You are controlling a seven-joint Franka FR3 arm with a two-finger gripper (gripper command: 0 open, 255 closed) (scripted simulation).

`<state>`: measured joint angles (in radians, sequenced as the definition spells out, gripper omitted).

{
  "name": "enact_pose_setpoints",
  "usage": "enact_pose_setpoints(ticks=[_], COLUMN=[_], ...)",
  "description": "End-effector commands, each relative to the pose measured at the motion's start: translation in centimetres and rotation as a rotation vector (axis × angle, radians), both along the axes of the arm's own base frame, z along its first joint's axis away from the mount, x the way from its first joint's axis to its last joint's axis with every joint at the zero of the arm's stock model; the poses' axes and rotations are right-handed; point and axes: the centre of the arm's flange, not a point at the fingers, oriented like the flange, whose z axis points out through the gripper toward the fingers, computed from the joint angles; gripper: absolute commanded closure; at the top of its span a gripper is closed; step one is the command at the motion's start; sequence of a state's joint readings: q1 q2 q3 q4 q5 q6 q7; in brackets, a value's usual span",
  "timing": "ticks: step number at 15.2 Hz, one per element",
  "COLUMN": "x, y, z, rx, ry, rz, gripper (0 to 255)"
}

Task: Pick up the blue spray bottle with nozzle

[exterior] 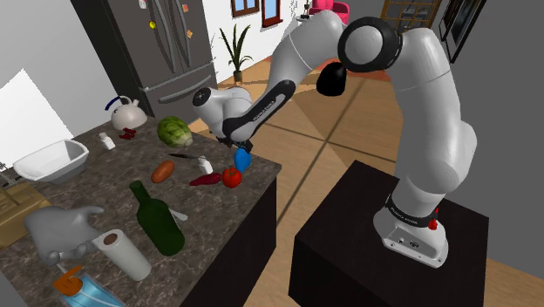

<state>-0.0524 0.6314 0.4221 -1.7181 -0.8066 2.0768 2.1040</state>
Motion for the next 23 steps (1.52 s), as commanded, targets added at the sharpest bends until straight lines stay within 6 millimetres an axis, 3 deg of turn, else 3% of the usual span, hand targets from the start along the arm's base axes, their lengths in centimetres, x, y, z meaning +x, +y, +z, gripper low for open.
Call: enact_pose_setpoints(ticks=[1, 9, 11, 12, 21, 23], x=[2.4, 2.8, 2.8, 2.8, 2.8, 2.8], y=[-0.6, -0.8, -0.8, -0.8, -0.8, -0.8], z=[-1.0, -5.2, -5.2, -5.2, -5.2, -4.2], rx=[-0.026, -0.031, -0.031, -0.031, -0.031, -0.031], ry=[-0.028, -0.033, -0.033, -0.033, -0.033, -0.033], rz=[-0.066, -0.079, -0.079, -0.079, -0.079, -0.079], gripper=[0, 0, 0, 255, 255, 255])
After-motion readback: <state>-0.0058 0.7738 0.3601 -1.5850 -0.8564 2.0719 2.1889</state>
